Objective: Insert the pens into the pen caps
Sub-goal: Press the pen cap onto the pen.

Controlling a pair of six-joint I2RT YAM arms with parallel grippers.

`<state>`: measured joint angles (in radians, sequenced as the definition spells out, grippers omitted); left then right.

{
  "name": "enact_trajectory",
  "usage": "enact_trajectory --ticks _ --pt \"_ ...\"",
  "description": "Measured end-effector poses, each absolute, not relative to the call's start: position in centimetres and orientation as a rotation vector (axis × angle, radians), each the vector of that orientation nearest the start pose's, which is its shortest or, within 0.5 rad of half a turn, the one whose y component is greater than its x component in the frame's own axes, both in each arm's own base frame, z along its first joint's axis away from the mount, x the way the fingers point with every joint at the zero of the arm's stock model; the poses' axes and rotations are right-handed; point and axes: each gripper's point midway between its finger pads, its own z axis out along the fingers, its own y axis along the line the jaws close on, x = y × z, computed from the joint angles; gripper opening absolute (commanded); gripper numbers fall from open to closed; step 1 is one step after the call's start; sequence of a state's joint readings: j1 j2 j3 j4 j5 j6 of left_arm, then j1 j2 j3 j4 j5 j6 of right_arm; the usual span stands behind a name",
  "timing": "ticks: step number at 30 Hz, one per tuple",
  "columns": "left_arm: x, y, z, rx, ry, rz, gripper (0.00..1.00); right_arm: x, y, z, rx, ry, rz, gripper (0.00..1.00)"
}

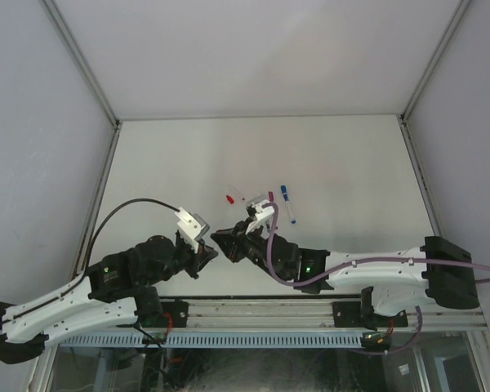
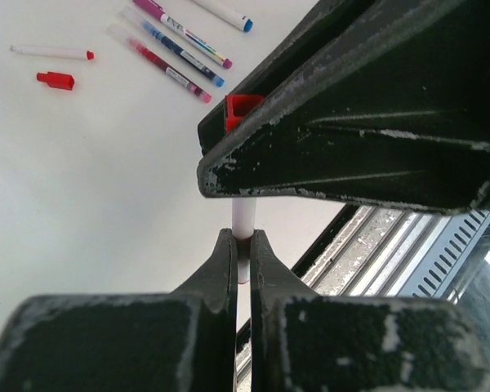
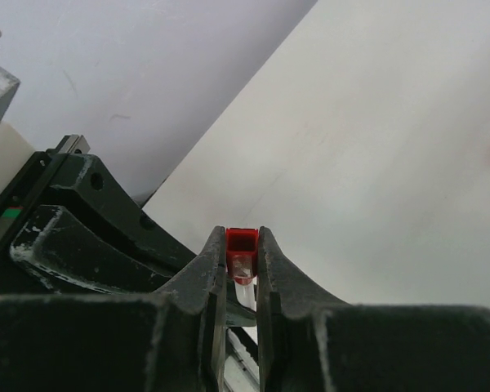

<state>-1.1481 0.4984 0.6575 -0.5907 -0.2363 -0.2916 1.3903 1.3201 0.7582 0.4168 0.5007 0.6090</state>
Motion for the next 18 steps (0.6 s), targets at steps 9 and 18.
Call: enact_trajectory --ticks 9,18 --pt "12.17 -19.23 19.43 0.708 1.946 -0.656 0.00 13.52 41.57 21.94 -0.395 1.807 0.846 0.00" --pt "11.94 -19.44 19.45 0.719 1.945 -0.673 0.00 13.42 41.07 22.11 -0.384 1.782 0.972 0.00"
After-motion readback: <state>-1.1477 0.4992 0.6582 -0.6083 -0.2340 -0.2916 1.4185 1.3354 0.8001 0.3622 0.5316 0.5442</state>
